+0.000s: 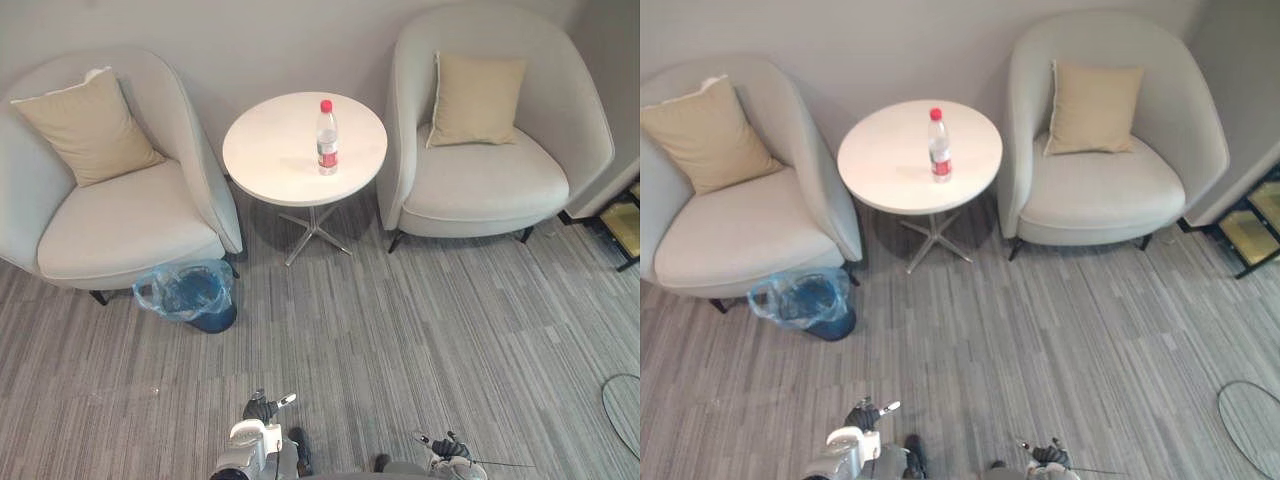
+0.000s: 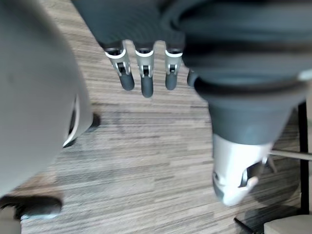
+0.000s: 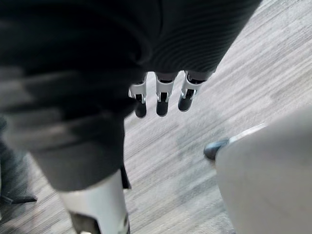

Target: Gather rubbish on tea table into small bin, then transfer packed bag to large trash can.

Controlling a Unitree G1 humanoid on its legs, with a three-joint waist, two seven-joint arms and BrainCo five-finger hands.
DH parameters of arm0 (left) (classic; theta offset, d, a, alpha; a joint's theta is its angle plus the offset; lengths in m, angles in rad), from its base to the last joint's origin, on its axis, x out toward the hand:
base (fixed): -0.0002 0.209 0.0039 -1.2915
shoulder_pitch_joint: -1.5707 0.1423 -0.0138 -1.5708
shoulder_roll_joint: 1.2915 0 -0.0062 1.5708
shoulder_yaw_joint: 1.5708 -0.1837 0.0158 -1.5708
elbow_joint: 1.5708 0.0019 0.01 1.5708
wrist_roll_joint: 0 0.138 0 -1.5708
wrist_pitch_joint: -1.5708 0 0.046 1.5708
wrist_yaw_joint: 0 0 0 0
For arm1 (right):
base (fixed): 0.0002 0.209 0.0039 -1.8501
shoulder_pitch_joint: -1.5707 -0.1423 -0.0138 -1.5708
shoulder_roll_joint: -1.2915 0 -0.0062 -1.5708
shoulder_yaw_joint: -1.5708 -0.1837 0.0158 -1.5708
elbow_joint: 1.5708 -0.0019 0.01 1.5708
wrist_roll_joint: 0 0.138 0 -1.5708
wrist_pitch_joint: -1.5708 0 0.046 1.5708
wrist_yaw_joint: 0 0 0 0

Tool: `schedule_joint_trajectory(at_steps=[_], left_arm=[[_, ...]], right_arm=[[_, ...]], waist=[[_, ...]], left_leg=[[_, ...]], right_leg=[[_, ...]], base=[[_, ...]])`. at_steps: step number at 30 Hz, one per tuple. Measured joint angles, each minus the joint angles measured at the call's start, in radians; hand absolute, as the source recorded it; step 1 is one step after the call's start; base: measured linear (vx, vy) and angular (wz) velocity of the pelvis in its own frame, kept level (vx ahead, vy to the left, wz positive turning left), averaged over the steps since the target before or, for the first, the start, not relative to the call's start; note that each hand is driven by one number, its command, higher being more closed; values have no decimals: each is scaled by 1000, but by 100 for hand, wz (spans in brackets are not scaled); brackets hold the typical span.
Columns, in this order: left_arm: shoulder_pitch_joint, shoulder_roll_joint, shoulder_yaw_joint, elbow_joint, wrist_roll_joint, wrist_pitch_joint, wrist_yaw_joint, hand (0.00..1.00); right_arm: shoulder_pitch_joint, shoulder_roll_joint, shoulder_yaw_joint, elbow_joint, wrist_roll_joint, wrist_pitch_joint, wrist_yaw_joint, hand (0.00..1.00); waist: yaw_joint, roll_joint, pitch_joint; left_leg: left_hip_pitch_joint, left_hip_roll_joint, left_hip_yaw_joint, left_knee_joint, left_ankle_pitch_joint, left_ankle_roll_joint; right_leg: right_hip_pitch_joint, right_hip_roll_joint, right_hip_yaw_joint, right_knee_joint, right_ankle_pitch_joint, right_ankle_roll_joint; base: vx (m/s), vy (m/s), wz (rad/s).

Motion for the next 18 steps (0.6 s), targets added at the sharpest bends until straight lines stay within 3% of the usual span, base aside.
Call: schedule_joint_trajectory(at_steps=[1, 2, 3, 5, 7, 9, 10, 11, 12, 13, 15, 18], left_arm=[[-3, 11, -30, 12, 0, 4, -1, 0], [-3, 30, -53, 21, 0, 11, -1, 0], [-11, 39, -63, 26, 1, 17, -1, 0], [-10, 42, -69, 33, 0, 20, -1, 0], [-9, 36, -66, 35, 0, 20, -1, 0], [-5, 30, -55, 34, 1, 19, -1, 0], [-3, 28, -38, 34, 2, 19, -2, 0], [0, 35, -30, 34, 2, 17, -2, 0], [-9, 13, -22, 46, 4, 16, -3, 0], [-7, -8, -3, 47, 4, 16, -6, 0], [-5, -28, 19, 48, 7, 18, -11, 0], [-4, -36, 52, 23, 12, 16, -8, 0]], right_arm=[[-5, -1, 4, -7, 0, -2, 4, 0], [-11, 11, 5, -29, 0, -2, 10, 0], [-10, 21, 9, -48, -1, -2, 17, 0], [-12, 22, 15, -52, -1, -2, 27, 0], [-21, 20, 15, -58, -1, -1, 29, 0], [-22, 19, 13, -86, -1, -2, 31, 0], [-22, 20, 13, -84, -2, -2, 31, 0], [-17, 25, 13, -75, 0, -2, 33, 0], [-30, 9, -4, -70, -2, -1, 35, 0], [-30, -1, -7, -63, -3, -1, 34, 0], [-43, 0, -10, -58, -3, 0, 34, 0], [-25, 3, -5, -51, 0, -1, 26, 0]], waist=[[-3, -14, -3], [-21, -41, 2], [-39, -58, 9], [-46, -62, 14], [-49, -50, 17], [-55, -30, 25], [-58, -34, 23], [-60, -67, 15], [-56, -14, 24], [-48, 10, 11], [-51, 31, 11], [-53, 22, 23]], left_leg=[[37, -20, 4, -42, -14, -1], [68, -41, 0, -49, -28, 3], [103, -56, -10, -51, -44, 6], [176, -63, -30, -60, -66, 8], [225, -43, -50, -85, -66, 8], [240, 1, -93, -85, -65, 7], [242, 6, -114, -85, -66, 7], [244, -13, -145, -86, -74, -11], [257, 31, -173, -93, -78, -26], [247, 44, -183, -88, -69, -38], [240, 63, -199, -58, -42, -68], [127, 118, -229, 255, -15, -106]], right_leg=[[-97, -19, 30, 224, -33, 56], [-176, -44, 51, 419, -8, 105], [-229, -65, 56, 558, 27, 109], [-276, -84, 30, 687, -38, 57], [-319, -75, -26, 657, -98, -1], [-351, -29, -55, 440, -103, -30], [-350, -13, -46, 312, -69, -35], [-334, -6, -6, 148, 45, -52], [-309, 21, -29, 159, 42, -66], [-309, 38, -30, 152, 25, -74], [-292, 43, -58, 160, -12, -90], [-169, 49, -124, 87, -48, -102]], base=[[218, 127, -20], [233, 62, 9], [258, 41, 31], [332, -13, 34], [334, -78, 41], [356, -211, 60], [424, -292, 71], [374, -265, 53], [367, -222, 33], [353, -206, 5], [360, -222, 19], [268, -199, 58]])
